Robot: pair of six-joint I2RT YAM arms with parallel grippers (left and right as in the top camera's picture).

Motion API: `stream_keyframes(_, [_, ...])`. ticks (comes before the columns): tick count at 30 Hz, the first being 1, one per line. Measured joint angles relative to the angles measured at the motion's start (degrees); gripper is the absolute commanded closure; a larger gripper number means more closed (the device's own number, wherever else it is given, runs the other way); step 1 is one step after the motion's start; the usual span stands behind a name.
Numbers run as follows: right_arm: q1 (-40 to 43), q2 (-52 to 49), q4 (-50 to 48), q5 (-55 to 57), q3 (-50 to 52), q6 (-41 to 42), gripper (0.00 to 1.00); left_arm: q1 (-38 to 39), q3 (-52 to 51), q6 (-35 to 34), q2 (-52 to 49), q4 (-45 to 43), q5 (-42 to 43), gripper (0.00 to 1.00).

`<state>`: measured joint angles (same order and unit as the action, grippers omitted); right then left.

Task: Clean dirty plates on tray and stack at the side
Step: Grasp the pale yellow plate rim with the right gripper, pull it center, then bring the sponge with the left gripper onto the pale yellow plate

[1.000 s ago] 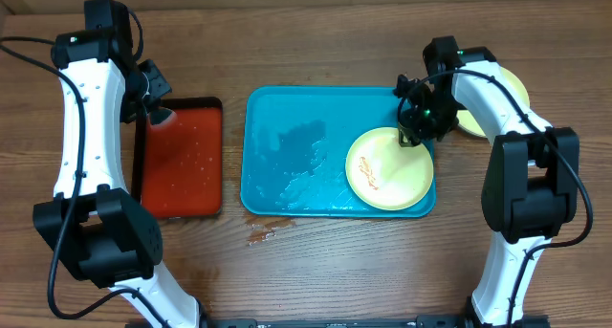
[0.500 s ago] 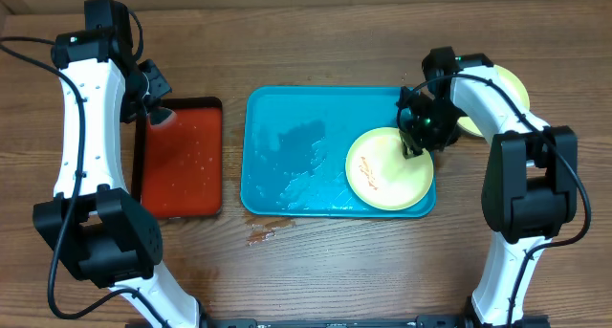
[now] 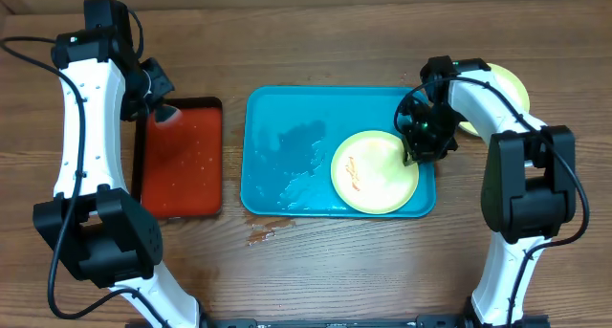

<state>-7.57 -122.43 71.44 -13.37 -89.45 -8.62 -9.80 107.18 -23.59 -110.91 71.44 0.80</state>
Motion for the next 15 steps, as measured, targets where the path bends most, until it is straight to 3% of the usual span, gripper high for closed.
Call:
stream_keyframes(5, [-4.55, 0.00, -2.34, 0.17, 0.00, 6.62, 0.63, 3.17, 0.00, 1.55, 0.00, -0.72, 2.47, 0.96])
stream_keyframes(9, [-6.75, 0.00, 2.21, 3.65, 0.02, 9.11, 0.63, 5.57, 0.00, 2.29, 0.00, -0.70, 3.02, 0.96])
stream_keyframes(13, [-6.64, 0.00, 3.80, 5.86, 0.02, 11.56, 0.82, 8.68, 0.00, 2.84, 0.00, -0.70, 3.54, 0.96])
stream_keyframes(15, [-6.43, 0.00, 2.43, 5.73, 0.02, 12.26, 0.85, 10.27, 0.00, 2.84, 0.00, -0.72, 3.78, 0.96])
